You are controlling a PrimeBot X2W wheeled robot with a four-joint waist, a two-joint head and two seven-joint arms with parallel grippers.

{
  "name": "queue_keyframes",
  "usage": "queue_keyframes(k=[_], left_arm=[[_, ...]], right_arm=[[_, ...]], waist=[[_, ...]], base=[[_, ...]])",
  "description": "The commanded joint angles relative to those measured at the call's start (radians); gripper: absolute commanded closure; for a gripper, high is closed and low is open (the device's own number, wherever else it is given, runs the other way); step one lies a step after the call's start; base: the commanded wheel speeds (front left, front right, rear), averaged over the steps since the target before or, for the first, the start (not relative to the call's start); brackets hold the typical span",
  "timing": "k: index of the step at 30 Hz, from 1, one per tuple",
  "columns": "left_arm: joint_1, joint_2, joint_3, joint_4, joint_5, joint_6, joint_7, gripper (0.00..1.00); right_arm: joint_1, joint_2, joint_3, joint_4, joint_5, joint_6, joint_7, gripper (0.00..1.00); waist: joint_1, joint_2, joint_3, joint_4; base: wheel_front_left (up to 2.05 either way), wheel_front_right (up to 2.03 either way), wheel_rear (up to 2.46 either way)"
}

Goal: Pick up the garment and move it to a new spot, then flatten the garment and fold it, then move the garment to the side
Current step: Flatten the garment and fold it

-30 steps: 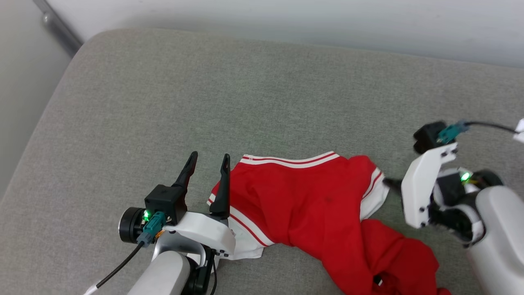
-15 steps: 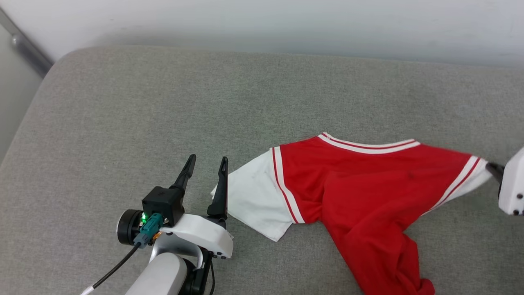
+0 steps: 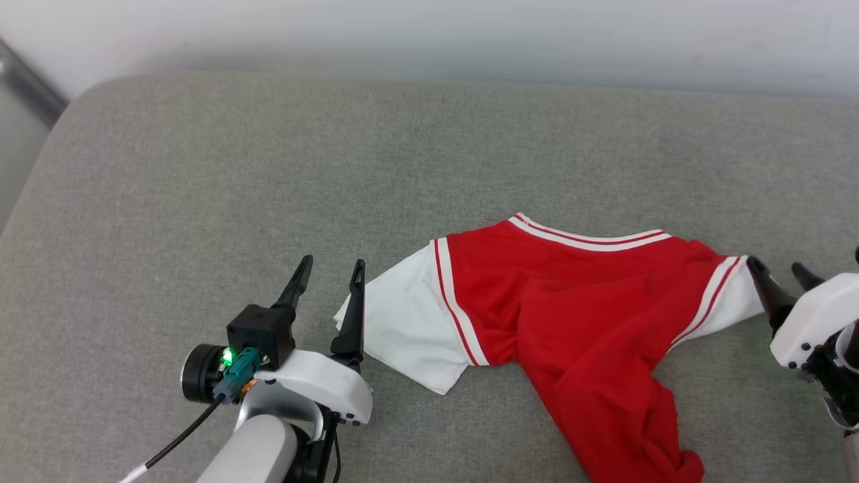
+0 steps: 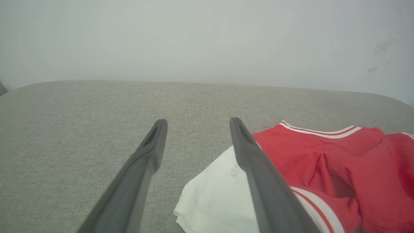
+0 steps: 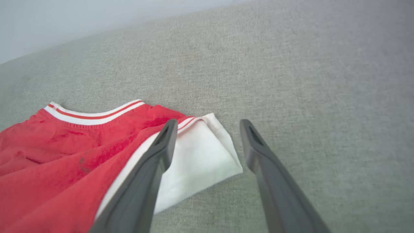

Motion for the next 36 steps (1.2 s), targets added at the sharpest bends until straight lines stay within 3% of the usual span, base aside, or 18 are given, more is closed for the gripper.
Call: queue_keyframes(k=[1,9,13,27,31,36], left_arm=[[0.012,0.007,0.003,0.0,-0.004,0.004,0.006,0.0],[0.065,0.033,0.021,0.007,-0.027,0.021,0.015,0.0],[0.091,0.046,0.033,0.009,-0.044,0.026,0.022,0.0],[0.145,0.106,0.064,-0.004,-0.107,0.031,0.118,0.0],[0.079,0.14,0.052,-0.004,-0.138,-0.019,0.219,0.0],[-0.037,0.197,0.013,0.036,-0.176,-0.099,0.424,0.0]], right_arm=[[0.015,-0.002,0.002,0.001,-0.003,0.0,-0.043,0.0],[0.117,0.007,0.008,-0.105,-0.091,0.0,-0.334,0.0],[0.193,0.034,0.019,-0.197,-0.147,0.0,-0.405,0.0],[0.479,0.165,0.027,-0.548,-0.247,0.0,-0.329,0.0],[0.49,0.185,0.025,-0.593,-0.25,0.0,-0.311,0.0],[0.465,0.196,0.034,-0.612,-0.241,0.0,-0.302,0.0]], waist=[[-0.0001,0.0,-0.018,-0.008],[-0.0001,0.0,-0.105,-0.04],[-0.0001,0.0,-0.144,-0.056],[-0.0001,0.0,-0.193,-0.11],[-0.0001,0.0,-0.171,-0.124],[-0.0001,0.0,-0.129,-0.148]], base=[[0.0,0.0,0.0],[0.0,0.0,0.0],[0.0,0.0,0.0],[0.0,0.0,0.0],[0.0,0.0,0.0],[0.0,0.0,0.0]])
